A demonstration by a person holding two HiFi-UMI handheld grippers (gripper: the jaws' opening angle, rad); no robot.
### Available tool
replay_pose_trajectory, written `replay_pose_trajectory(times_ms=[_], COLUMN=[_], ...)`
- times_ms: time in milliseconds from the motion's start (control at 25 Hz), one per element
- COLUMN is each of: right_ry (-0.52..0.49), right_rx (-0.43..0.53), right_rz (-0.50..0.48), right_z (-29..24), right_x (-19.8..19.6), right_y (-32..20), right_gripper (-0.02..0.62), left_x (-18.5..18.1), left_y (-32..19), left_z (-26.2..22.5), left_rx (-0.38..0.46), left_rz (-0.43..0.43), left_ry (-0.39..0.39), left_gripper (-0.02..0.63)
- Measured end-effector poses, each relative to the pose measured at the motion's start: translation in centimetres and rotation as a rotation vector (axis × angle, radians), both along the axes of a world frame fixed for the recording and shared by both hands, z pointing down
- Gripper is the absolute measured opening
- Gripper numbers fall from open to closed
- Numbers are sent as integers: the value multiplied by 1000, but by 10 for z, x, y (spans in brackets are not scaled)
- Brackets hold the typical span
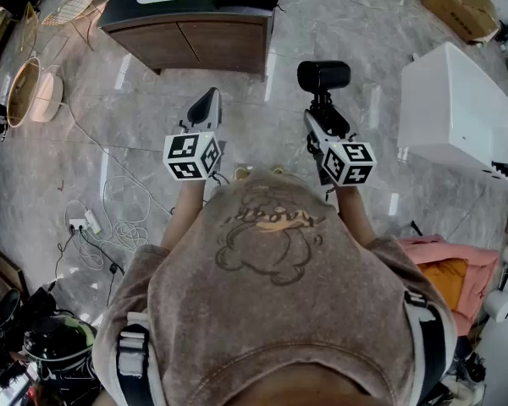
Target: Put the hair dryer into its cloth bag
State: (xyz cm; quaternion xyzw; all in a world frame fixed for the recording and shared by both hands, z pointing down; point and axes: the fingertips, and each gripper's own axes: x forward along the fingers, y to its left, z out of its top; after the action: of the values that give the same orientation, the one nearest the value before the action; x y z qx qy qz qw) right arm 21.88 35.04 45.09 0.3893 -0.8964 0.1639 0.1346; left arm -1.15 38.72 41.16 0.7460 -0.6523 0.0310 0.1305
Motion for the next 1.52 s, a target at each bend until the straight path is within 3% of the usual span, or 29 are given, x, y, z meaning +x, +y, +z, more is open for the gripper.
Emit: replay_pose_trajectory(times_ms=[440,960,1520], right_ry=[-21,-32,-38], right_rx=[-39,-23,-26], right_rz=[-1,65,58], right_z=[4,13,25], right_x=[-20,-57,-87], right_y=[-8,-28,-124], right_gripper=[249,249,249], left_x=[-16,-51,-77], left_y=[-14,-46,-146], left_z=[-1,15,35], left_rx=[-7,4,-15], left_rz=[22,107,113], left_ry=[-16,-27,-21], left_gripper=[18,18,18])
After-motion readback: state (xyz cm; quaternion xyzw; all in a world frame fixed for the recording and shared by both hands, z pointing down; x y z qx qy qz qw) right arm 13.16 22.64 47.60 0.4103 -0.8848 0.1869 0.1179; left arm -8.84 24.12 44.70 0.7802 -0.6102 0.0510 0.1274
